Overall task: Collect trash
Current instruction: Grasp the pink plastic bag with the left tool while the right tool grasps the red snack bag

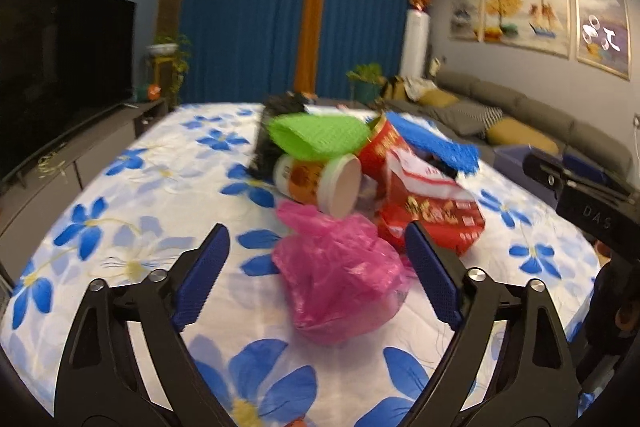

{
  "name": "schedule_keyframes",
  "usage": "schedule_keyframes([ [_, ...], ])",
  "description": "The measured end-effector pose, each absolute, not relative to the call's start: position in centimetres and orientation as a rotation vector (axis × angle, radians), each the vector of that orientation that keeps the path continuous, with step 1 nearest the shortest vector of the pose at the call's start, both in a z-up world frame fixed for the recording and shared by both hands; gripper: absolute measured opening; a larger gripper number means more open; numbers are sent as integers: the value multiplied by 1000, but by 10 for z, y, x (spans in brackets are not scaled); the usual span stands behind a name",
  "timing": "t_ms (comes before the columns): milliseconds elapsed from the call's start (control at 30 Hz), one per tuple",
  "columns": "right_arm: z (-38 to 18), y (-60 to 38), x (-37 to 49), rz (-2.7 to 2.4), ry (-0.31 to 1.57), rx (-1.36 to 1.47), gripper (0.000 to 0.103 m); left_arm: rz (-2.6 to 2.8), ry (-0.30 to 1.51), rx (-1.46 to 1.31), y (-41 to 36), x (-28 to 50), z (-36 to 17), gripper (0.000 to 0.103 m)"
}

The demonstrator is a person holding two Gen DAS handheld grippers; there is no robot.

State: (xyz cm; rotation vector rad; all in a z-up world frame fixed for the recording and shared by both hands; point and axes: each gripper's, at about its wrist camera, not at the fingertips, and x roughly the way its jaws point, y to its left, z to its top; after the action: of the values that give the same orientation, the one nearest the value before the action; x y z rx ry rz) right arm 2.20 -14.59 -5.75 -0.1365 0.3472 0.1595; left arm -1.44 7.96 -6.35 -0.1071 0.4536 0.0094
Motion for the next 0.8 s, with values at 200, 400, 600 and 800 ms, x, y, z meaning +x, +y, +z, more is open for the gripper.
schedule_keyframes([
  [200,-67,-129,27,216,382,-156,70,-19,589,-139,79,11,-87,57],
  [400,-78,-104,36,285,427,-163,62,-53,619,-165,84,17,-94,17],
  [600,-83,-74,44,336,442,-189,61,-7,554,-181,101,6,-86,8],
  [800,-85,-46,54,356,456,-198,61,67,512,-208,126,-2,-75,8],
])
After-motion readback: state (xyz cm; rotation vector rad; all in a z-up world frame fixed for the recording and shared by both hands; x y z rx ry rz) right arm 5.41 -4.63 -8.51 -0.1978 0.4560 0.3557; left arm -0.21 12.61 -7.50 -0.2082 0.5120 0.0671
